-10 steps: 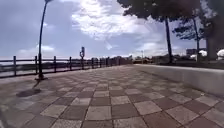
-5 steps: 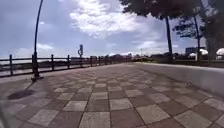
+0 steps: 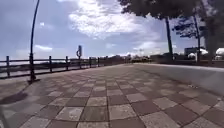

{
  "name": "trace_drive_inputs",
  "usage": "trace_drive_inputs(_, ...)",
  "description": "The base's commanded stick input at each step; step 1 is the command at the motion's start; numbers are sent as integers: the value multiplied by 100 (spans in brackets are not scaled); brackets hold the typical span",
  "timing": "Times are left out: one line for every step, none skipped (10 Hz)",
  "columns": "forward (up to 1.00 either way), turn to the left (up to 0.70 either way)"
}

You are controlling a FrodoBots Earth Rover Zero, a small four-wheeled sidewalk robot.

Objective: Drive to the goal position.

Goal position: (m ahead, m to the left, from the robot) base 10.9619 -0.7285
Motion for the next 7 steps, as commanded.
trace_drive_inputs(45,0)
trace_drive_inputs(45,0)
trace_drive_inputs(45,0)
trace_drive_inputs(45,0)
trace_drive_inputs(45,0)
trace_drive_inputs(45,0)
trace_drive_inputs(45,0)
